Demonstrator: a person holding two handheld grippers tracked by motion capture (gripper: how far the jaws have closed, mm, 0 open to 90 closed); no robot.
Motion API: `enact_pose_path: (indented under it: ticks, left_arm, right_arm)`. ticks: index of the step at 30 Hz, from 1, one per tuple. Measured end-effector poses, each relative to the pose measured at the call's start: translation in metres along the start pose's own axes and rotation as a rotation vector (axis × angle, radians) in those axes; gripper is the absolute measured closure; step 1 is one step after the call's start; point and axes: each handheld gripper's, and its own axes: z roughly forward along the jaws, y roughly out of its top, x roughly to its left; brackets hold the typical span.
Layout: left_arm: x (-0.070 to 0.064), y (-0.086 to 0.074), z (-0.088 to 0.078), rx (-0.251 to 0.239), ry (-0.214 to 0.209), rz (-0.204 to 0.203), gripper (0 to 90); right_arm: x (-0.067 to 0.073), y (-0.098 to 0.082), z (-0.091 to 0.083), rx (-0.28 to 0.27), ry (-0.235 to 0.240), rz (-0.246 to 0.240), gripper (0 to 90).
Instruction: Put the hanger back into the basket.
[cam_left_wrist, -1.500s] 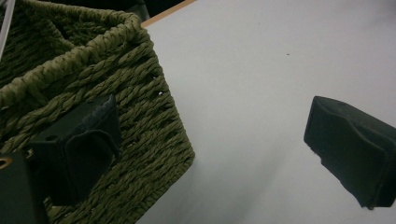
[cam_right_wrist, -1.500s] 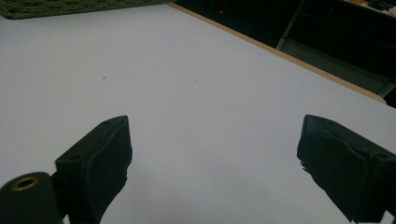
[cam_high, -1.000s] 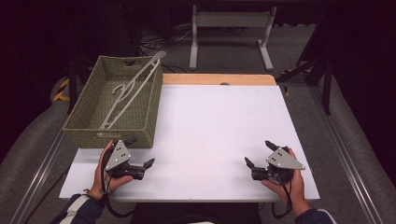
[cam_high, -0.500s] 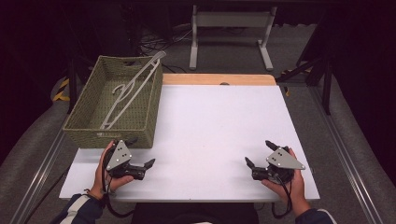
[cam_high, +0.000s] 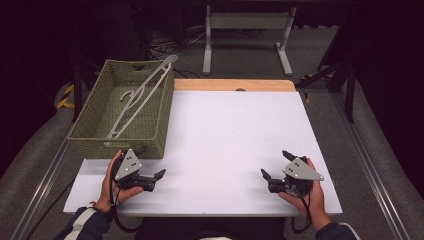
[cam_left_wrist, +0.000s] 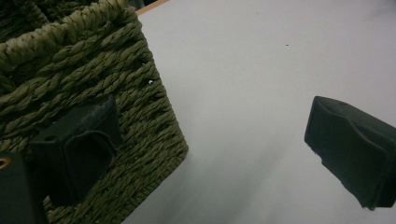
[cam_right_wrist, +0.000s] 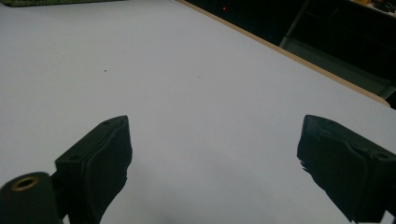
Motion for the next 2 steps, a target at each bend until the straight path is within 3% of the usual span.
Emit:
enact_pose_path:
  ticks: [2]
  left_arm:
    - [0.0005, 0.0004, 0.0009, -0.011, 0.002, -0.011, 4.3]
  right_arm:
    - [-0.0007, -0.0005, 0.0000, 0.001, -0.004, 0.000, 10.7]
